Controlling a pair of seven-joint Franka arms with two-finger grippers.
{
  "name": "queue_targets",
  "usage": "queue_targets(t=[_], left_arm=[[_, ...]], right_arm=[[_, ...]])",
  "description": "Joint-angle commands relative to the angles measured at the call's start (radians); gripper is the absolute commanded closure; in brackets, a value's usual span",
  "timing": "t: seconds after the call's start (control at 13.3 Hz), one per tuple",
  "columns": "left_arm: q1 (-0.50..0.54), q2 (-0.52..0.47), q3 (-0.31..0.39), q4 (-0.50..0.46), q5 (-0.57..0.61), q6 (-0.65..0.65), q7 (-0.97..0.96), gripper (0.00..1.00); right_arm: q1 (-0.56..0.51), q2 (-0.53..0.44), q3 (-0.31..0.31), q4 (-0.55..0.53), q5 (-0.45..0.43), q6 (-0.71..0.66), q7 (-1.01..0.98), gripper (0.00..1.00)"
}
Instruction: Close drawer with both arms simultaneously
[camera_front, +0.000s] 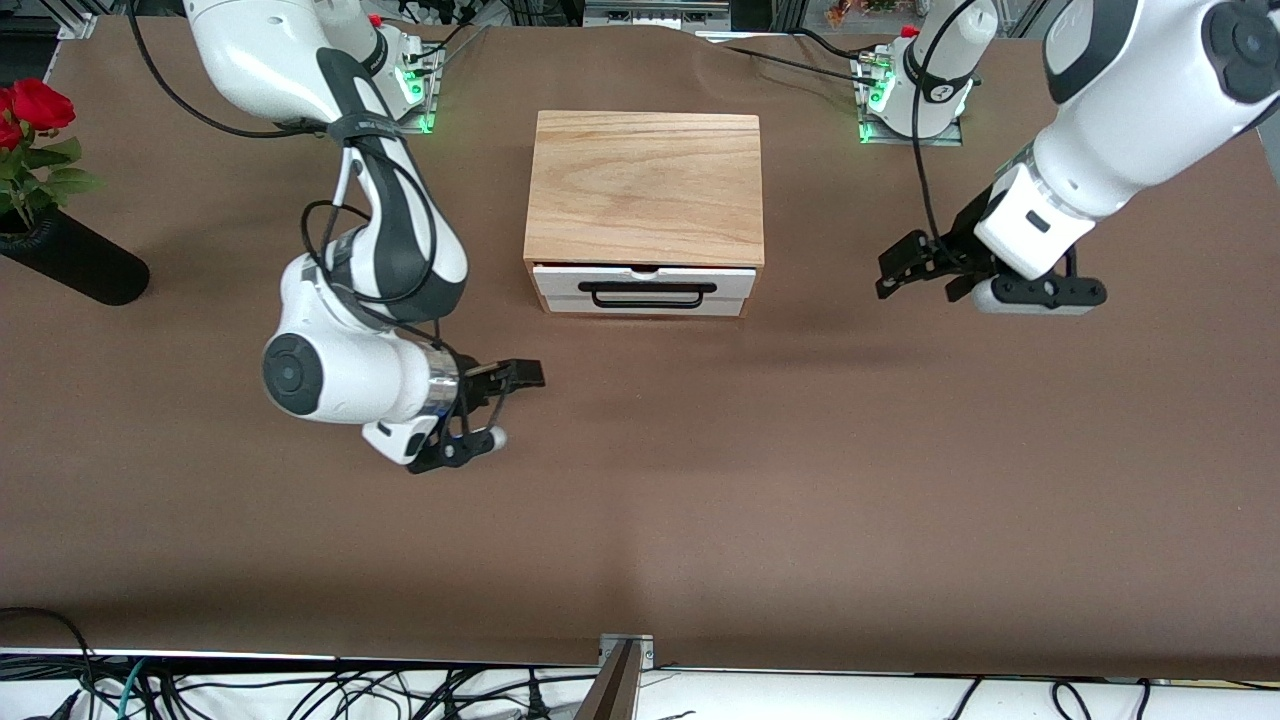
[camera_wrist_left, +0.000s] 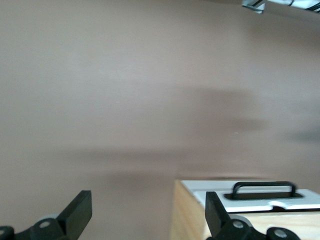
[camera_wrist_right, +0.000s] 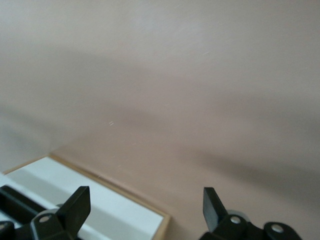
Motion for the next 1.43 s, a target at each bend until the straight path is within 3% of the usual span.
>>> queue_targets(t=[0.0,0.15,0.38,0.68,0.83,0.9,1.05,1.2,1.28,1.35], left_arm=[[0.013,-0.05,0.004,-0.026,0.08,-0.043,-0.006,0.0],[0.012,-0.049,0.041,0.029,0.117,-0.145,-0.012,0.0],[0.01,-0.035,0.086,0.112,0.162,-0.285,-0.03,0.0],[0.001,0.008,0.181,0.189,0.162,-0.302,-0.019,0.0],[0.002,0.008,0.179,0.189,0.162,-0.3,-0.019,0.0],[0.002,0.01,0.178,0.19,0.162,-0.297,-0.019,0.0],[0.002,0.013,0.178,0.19,0.162,-0.296,-0.023,0.0],[0.011,0.013,0.187,0.195,0.152,-0.296,-0.024,0.0],[0.036,0.013,0.19,0.198,0.143,-0.296,-0.021,0.0],[0.059,0.013,0.189,0.197,0.13,-0.296,-0.019,0.0]], right_arm=[[0.001,-0.014,-0.063,0.013,0.002,-0.027,-0.01,0.0],[0.003,-0.015,-0.104,0.013,-0.003,-0.028,-0.008,0.0],[0.004,-0.046,-0.143,0.013,-0.095,-0.027,-0.01,0.0],[0.004,-0.081,-0.247,0.019,-0.104,-0.027,-0.01,0.0],[0.013,-0.121,-0.292,0.016,-0.118,-0.027,-0.007,0.0],[0.007,-0.141,-0.293,0.016,-0.165,-0.03,-0.007,0.0],[-0.015,-0.211,-0.271,-0.013,-0.309,-0.036,-0.005,0.0],[-0.136,-0.334,-0.118,-0.074,-0.42,-0.025,-0.002,0.0],[-0.191,-0.384,-0.056,-0.1,-0.435,-0.036,-0.005,0.0],[-0.213,-0.427,-0.031,-0.137,-0.461,-0.056,-0.004,0.0]])
